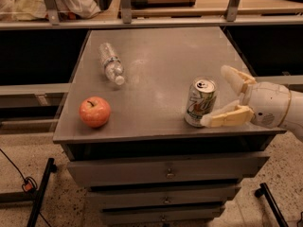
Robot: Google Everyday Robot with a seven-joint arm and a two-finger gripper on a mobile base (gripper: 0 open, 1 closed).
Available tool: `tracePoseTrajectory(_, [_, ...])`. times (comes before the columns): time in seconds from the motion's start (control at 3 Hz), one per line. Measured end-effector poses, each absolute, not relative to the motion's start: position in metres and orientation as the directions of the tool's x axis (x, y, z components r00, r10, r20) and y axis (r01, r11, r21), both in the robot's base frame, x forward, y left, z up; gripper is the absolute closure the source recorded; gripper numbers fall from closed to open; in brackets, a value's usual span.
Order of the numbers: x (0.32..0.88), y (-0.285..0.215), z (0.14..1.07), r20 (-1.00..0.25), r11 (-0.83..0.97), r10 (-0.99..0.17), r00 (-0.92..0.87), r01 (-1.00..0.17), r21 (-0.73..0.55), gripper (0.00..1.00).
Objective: Knock 7up can over
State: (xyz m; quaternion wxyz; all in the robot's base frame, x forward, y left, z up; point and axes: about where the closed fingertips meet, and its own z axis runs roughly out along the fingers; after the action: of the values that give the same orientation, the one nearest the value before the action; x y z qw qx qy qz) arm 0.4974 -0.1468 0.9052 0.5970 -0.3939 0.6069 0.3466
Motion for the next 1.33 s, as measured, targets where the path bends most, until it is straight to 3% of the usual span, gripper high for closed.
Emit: tracePoseTrajectory(1.33, [0.511, -0.107, 0.884, -0.982, 0.429, -0.188, 0.026, -0.897, -0.106, 0.0])
